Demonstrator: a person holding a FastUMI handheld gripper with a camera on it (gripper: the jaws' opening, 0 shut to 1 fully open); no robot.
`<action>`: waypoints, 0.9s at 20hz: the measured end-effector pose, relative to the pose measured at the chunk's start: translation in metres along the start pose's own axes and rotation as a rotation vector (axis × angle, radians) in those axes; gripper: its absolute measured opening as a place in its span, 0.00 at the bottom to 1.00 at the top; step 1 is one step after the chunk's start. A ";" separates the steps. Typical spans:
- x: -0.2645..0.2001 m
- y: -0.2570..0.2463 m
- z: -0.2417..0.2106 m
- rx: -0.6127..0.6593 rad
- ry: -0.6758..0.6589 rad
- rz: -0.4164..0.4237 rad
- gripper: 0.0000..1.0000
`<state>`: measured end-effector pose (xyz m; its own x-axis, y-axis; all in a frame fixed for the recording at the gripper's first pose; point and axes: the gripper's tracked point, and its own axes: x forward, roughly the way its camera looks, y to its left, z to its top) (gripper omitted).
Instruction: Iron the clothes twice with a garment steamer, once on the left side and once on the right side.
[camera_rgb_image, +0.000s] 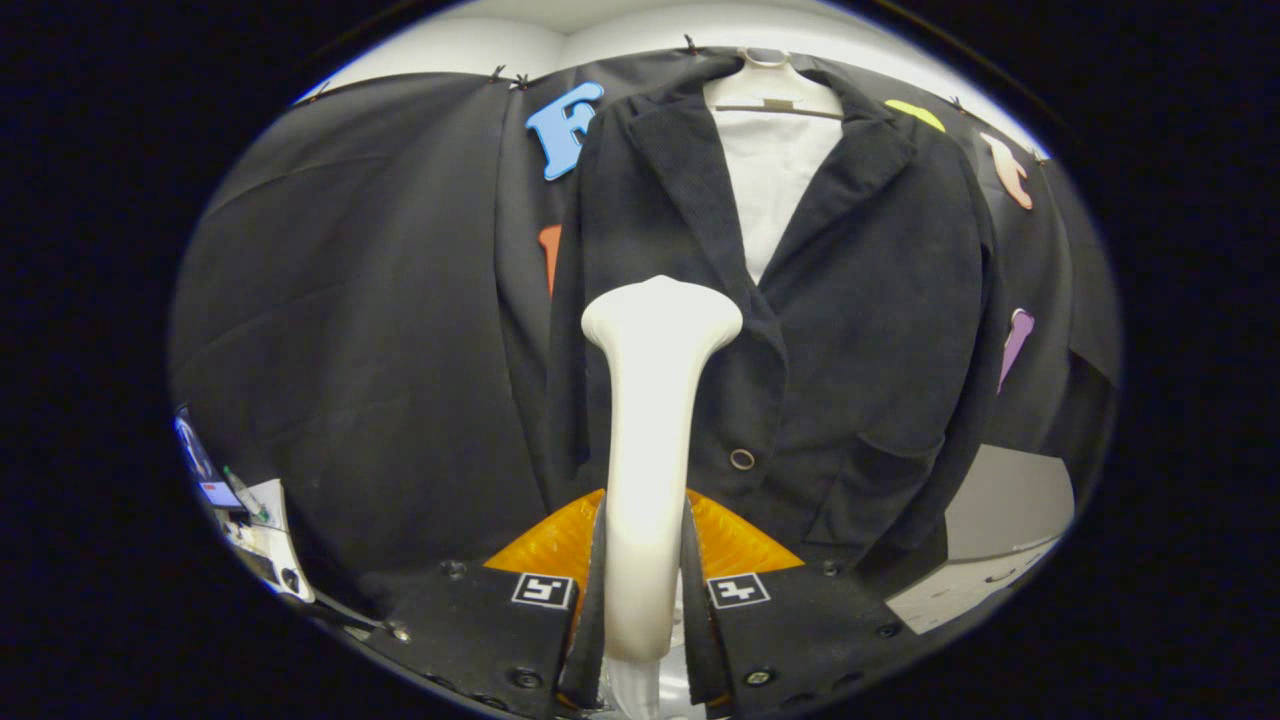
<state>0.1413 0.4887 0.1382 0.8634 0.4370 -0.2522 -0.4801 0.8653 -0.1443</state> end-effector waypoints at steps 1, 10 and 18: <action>0.001 -0.002 -0.006 0.005 0.013 -0.002 0.36; 0.007 -0.021 -0.051 0.060 0.105 -0.015 0.36; 0.015 -0.015 -0.093 0.060 0.184 -0.008 0.36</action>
<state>0.1466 0.4595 0.0472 0.8218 0.3822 -0.4225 -0.4580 0.8843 -0.0908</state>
